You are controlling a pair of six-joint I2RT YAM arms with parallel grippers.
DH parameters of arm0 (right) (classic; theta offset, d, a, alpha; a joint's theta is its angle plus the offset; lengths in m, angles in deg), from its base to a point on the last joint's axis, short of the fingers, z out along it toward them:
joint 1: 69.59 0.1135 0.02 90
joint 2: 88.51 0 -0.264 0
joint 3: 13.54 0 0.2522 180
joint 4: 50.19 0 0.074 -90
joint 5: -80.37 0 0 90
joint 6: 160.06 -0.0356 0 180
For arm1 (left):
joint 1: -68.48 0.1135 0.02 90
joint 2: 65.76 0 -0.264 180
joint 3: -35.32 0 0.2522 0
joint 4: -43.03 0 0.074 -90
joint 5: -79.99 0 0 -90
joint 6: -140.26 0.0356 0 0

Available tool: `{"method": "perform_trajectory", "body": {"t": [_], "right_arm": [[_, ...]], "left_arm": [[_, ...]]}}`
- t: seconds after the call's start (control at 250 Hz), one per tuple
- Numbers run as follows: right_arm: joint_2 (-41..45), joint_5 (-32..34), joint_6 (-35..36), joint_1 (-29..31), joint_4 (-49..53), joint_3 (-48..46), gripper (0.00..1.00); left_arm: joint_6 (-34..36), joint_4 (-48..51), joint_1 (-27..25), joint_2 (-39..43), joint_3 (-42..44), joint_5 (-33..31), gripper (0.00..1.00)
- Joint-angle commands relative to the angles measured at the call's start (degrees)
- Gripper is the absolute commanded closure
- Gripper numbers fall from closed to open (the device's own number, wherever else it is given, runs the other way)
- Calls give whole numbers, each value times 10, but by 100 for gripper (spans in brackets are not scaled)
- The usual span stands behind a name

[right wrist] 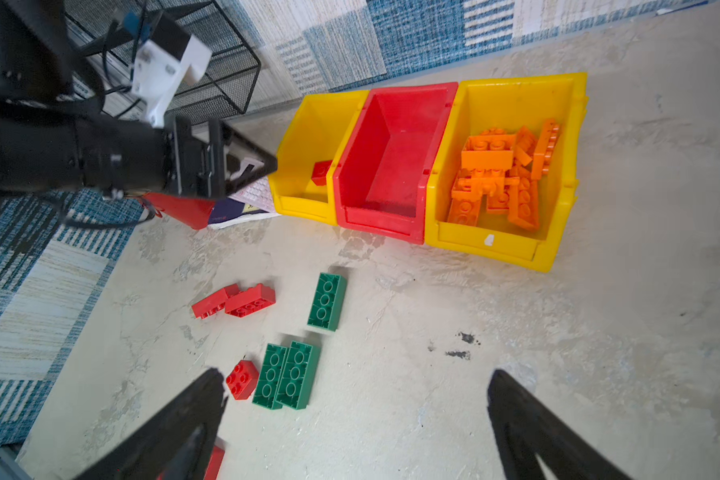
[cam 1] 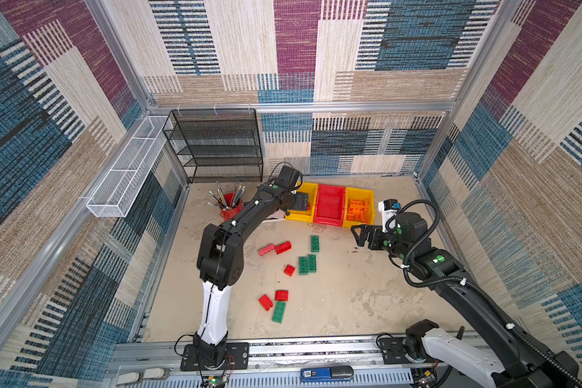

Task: Sort the legos into containers by color
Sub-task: 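Bring the left gripper back over the red bricks on the table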

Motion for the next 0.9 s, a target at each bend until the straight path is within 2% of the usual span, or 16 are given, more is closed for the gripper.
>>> {"method": "perform_trajectory", "body": {"t": [0.0, 0.2, 0.344, 0.54, 0.704, 0.896], "right_arm": [[-8, -22, -8, 12, -29, 1, 0], [-27, -19, -9, 47, -47, -3, 0], [-34, -15, -9, 69, -49, -9, 0], [-23, -6, -9, 82, -38, -11, 0], [-15, -1, -5, 83, -27, -7, 0], [-20, -2, 0, 83, -20, 0, 0]], "left_arm": [[-45, -78, 0, 106, 145, -31, 12], [-127, -98, -1, 286, 372, -44, 12], [-129, -123, -1, 353, 472, -64, 11], [-42, -124, -1, 339, 500, -89, 12], [34, -113, -1, 294, 472, -115, 13], [114, -108, -1, 242, 425, -100, 17]]}}
